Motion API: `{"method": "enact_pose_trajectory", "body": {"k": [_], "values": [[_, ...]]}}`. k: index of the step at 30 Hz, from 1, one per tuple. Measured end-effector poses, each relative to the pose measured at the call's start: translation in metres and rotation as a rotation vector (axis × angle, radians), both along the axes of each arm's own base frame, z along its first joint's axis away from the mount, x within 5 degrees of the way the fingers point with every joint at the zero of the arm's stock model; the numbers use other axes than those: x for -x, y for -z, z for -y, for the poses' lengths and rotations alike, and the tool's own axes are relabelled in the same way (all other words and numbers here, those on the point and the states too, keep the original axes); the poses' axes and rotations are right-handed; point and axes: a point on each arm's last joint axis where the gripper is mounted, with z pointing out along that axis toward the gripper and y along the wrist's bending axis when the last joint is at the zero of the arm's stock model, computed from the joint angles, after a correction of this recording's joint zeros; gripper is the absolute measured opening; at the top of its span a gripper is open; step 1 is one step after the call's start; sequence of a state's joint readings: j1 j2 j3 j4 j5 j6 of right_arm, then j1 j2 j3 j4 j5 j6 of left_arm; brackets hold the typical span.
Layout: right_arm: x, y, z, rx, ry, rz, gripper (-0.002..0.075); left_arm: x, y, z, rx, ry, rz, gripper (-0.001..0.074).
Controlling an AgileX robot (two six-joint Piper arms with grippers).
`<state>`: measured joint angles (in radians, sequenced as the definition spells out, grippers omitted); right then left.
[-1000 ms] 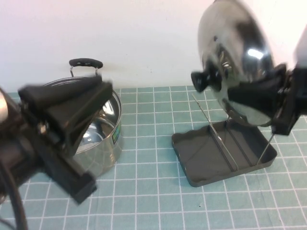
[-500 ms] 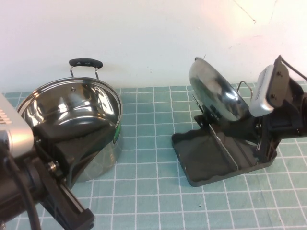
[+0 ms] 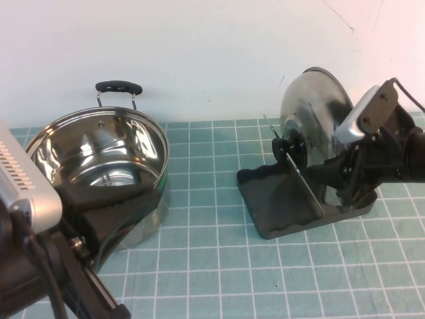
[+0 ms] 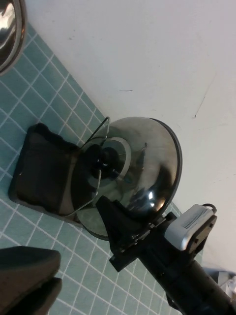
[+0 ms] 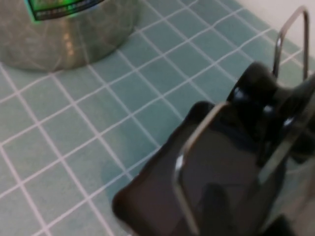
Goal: Put pot lid on rack
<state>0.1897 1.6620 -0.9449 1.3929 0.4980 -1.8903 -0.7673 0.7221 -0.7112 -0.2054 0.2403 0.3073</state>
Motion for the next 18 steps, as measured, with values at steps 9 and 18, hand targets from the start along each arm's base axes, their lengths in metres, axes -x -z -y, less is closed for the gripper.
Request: {"method": "enact_pose_trajectory", "body": {"k": [9,18], "values": [[0.0,-0.058,0.009,0.039,0.078,0.235,0.0559,0.0,0.002,0.0,-0.027,0.004,-0.007,0.0001],[0.041,-0.147,0.023,-0.011,0.153,0.513,0.0511,-0.007,0.002,-0.009,-0.209,-0.057,0.15,0.0]]}}
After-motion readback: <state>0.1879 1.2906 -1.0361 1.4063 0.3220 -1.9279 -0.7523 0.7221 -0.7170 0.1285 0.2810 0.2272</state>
